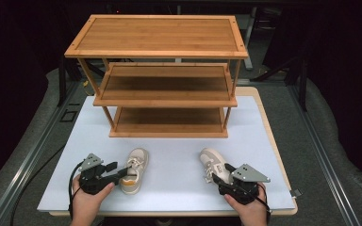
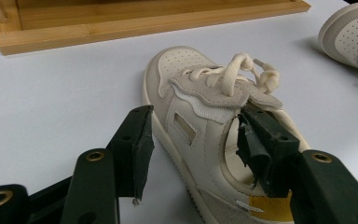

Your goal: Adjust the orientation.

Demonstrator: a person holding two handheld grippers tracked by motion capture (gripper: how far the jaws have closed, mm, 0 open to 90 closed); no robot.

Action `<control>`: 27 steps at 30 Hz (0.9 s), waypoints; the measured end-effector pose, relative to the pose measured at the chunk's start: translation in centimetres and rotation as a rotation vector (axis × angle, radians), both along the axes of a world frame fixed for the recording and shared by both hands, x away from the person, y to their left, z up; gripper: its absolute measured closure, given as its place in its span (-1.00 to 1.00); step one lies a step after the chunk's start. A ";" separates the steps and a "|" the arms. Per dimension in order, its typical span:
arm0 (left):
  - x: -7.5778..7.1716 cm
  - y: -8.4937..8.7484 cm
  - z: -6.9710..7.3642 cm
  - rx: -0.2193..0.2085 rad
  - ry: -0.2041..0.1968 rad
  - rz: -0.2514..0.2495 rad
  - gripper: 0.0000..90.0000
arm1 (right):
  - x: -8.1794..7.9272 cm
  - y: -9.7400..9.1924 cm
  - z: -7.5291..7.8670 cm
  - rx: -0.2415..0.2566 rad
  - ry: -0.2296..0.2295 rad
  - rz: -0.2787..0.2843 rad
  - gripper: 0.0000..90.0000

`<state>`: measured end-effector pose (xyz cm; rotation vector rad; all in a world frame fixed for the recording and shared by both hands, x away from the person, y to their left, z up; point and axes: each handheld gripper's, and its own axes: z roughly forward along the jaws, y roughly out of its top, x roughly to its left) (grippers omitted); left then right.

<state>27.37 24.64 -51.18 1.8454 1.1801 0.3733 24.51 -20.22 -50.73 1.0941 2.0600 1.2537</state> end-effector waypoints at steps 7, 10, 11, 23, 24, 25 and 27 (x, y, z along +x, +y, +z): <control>0.1 0.0 0.0 -0.004 0.004 -0.001 -0.01 | 1.1 -1.3 -0.1 0.058 0.023 -0.027 -0.14; 0.1 0.0 -0.1 -0.002 0.004 0.000 -0.01 | 1.9 -2.1 -0.2 0.079 0.050 -0.039 -0.18; 0.1 0.0 -0.1 -0.003 0.003 0.000 -0.01 | 2.4 -2.6 -0.4 0.105 0.067 -0.052 -0.19; 0.3 -0.1 -0.4 -0.009 0.009 0.003 -0.01 | 5.3 -7.5 -0.9 0.247 0.174 -0.148 -0.03; 0.3 -0.1 -0.4 -0.007 0.011 0.000 -0.01 | 5.2 -7.5 -0.8 0.196 0.171 -0.148 0.00; 0.3 -0.1 -0.4 -0.004 0.011 -0.001 -0.01 | 5.1 -7.4 -0.6 0.156 0.166 -0.138 0.05; 0.3 -0.2 -0.4 -0.002 0.013 -0.001 -0.01 | 5.0 -6.8 0.0 0.076 0.155 -0.101 0.17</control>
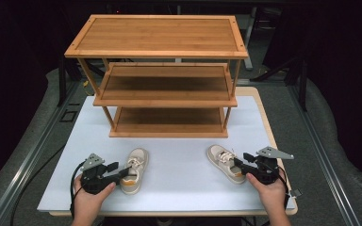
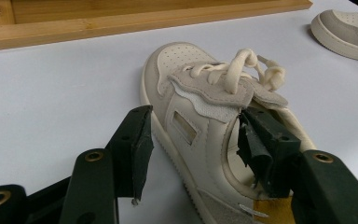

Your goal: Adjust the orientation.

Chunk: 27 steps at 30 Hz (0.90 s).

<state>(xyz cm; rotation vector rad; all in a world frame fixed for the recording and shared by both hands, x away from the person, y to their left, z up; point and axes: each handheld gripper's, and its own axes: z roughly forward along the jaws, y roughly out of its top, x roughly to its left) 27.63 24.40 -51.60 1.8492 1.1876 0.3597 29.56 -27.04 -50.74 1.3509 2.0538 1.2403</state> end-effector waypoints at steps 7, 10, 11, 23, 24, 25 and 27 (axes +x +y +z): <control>0.0 -0.1 0.0 -0.003 -0.005 -0.001 -0.01 | 0.3 0.7 0.0 -0.045 0.006 0.026 0.41; 0.0 -0.1 -0.1 -0.001 -0.002 -0.001 0.00 | 0.4 0.7 -0.1 -0.053 0.011 0.042 0.44; 0.0 -0.1 -0.1 -0.002 0.000 -0.002 0.00 | 0.5 0.7 -0.1 -0.058 0.014 0.044 0.44; 0.6 -0.8 -0.6 -0.005 0.012 -0.014 0.25 | 1.2 1.5 -0.6 -0.164 0.023 0.059 0.50; 0.7 -0.9 -0.6 -0.009 0.012 -0.015 0.25 | 1.2 1.5 -0.6 -0.164 0.023 0.059 0.50; 0.8 -0.9 -0.6 -0.010 0.015 -0.016 0.25 | 1.2 1.5 -0.6 -0.159 0.025 0.061 0.51; 0.9 -0.9 -0.6 -0.014 0.016 -0.009 0.25 | 1.1 1.5 -0.6 -0.151 0.026 0.043 0.58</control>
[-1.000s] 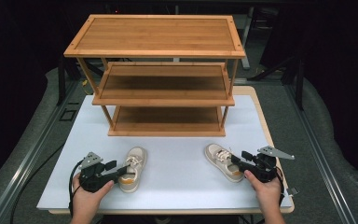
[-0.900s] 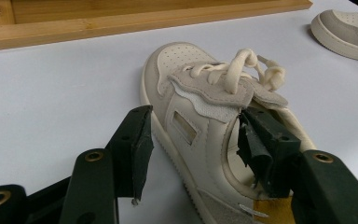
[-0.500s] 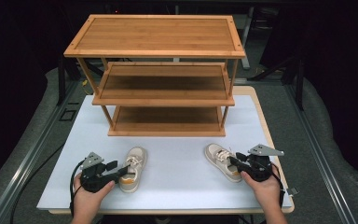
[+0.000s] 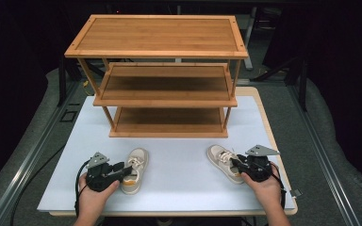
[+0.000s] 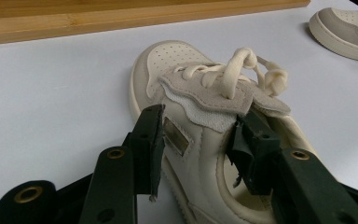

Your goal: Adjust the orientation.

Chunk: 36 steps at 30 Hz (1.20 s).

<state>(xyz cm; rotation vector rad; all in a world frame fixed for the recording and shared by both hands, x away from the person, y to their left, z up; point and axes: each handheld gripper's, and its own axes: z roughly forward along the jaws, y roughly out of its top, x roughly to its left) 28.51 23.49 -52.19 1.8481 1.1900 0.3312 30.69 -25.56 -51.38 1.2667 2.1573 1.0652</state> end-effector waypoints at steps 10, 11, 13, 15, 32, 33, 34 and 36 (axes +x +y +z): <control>0.2 -0.4 -0.3 -0.050 0.004 0.026 0.30 | -0.4 0.4 -0.1 0.034 0.005 -0.049 0.69; 0.3 -0.6 -0.3 -0.052 0.005 0.027 0.30 | -0.4 0.6 0.0 0.031 -0.001 -0.061 0.70; 0.4 -0.8 -0.4 -0.072 0.010 0.034 0.30 | -0.7 1.4 0.1 0.019 0.000 -0.093 0.71; 0.5 -1.1 -0.5 -0.090 0.016 0.035 0.31 | -0.8 2.0 0.2 0.018 0.006 -0.094 0.73; 1.3 -5.1 -0.4 -0.149 0.066 -0.027 0.32 | -1.3 7.2 0.5 0.058 0.033 -0.083 0.76; 1.3 -5.4 -0.5 -0.155 0.070 -0.027 0.32 | -1.3 7.3 0.5 0.064 0.035 -0.083 0.76; 1.3 -5.6 -0.5 -0.156 0.068 -0.025 0.32 | -1.3 7.6 0.5 0.068 0.040 -0.079 0.76; 1.2 -6.0 -0.5 -0.154 0.065 -0.024 0.32 | -1.3 8.2 0.6 0.068 0.038 -0.092 0.76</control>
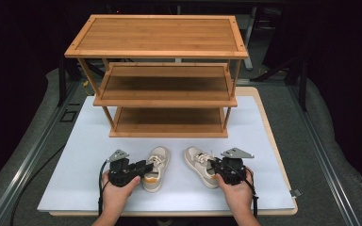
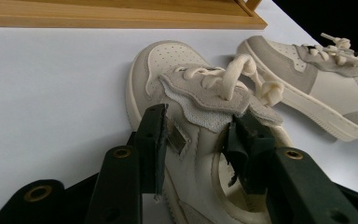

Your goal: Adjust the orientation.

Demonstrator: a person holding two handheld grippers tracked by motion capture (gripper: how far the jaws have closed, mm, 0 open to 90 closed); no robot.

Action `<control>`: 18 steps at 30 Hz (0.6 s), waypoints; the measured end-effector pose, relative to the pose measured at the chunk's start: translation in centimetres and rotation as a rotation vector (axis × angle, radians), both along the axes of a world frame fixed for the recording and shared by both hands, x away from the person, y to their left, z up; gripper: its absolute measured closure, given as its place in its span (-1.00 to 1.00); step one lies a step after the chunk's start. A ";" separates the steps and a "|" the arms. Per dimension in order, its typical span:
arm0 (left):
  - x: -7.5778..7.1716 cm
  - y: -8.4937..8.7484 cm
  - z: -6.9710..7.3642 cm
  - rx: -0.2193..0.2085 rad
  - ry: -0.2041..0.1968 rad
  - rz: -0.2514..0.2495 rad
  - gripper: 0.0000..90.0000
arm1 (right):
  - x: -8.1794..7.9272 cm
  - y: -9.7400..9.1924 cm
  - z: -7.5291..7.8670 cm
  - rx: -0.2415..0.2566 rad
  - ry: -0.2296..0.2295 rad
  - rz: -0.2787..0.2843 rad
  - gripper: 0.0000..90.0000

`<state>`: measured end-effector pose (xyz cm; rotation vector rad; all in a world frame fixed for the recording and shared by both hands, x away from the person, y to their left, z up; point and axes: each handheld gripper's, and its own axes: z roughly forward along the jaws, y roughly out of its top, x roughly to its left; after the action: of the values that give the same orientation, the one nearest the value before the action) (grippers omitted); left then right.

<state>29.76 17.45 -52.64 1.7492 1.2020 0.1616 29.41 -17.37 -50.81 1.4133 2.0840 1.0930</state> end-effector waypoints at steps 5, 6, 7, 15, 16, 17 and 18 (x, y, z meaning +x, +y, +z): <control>-0.3 -0.9 -0.1 -0.019 0.002 0.010 0.31 | 0.1 2.5 0.1 -0.034 -0.004 -0.014 0.76; -0.4 -1.1 -0.1 -0.017 -0.007 0.013 0.30 | 0.1 2.9 0.0 -0.029 -0.006 -0.012 0.76; -0.5 -1.3 -0.1 -0.015 -0.012 0.016 0.30 | 0.1 3.3 -0.1 -0.030 -0.002 -0.012 0.75; -0.8 -1.1 0.0 -0.025 -0.004 -0.017 0.24 | -0.8 4.2 -0.4 0.058 0.021 0.042 0.30; -0.8 -1.0 0.1 -0.031 -0.002 -0.021 0.23 | -0.8 4.0 -0.4 0.101 0.046 0.048 0.23; -0.9 -1.0 0.1 -0.032 -0.002 -0.024 0.22 | -0.8 4.0 -0.5 0.085 0.049 0.028 0.22; -0.9 -0.9 0.2 -0.028 -0.001 -0.036 0.21 | -0.7 3.8 -0.6 0.104 0.056 0.053 0.22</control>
<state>28.82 16.52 -52.41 1.7449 1.1662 0.1232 28.67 -13.57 -51.39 1.4608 2.1428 1.2121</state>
